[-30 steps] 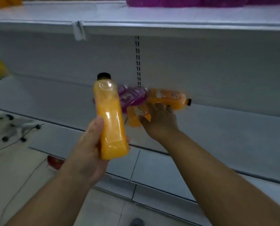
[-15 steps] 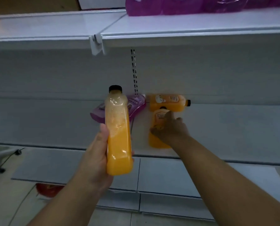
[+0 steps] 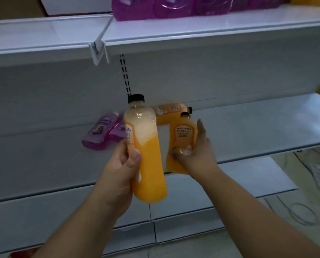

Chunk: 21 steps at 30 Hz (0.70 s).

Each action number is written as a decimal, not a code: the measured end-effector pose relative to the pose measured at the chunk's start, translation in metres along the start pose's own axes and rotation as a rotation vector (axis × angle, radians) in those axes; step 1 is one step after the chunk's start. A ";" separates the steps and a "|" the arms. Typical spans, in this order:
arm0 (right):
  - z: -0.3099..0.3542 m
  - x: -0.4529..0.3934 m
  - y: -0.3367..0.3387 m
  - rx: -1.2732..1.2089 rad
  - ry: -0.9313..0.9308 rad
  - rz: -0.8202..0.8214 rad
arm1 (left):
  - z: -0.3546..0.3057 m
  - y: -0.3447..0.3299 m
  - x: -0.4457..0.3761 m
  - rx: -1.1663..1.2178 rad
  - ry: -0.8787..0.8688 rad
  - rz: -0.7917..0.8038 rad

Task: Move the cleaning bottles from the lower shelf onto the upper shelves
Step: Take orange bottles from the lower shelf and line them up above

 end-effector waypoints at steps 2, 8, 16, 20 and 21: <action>-0.005 0.015 0.028 -0.043 0.028 -0.009 | 0.006 -0.017 -0.003 -0.025 -0.014 0.076; -0.042 0.061 0.139 -0.221 -0.003 -0.193 | 0.031 -0.100 -0.013 -0.142 -0.024 0.187; -0.103 0.126 0.333 -0.335 0.116 -0.451 | 0.092 -0.290 -0.019 -0.274 -0.049 0.194; -0.123 0.140 0.429 -0.325 0.216 -0.522 | 0.105 -0.399 -0.015 -0.321 -0.121 0.253; -0.126 0.141 0.450 -0.327 0.236 -0.543 | 0.101 -0.423 -0.015 -0.337 -0.156 0.260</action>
Point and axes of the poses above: each hand's wrist, its own x-axis away from the middle knuckle, its own y-axis out of the back of the hand, z = x × y, the point moved 2 cm from there along -x, towards the middle knuckle, and after that the axes turned 2 degrees about x, right-handed, at the moved point
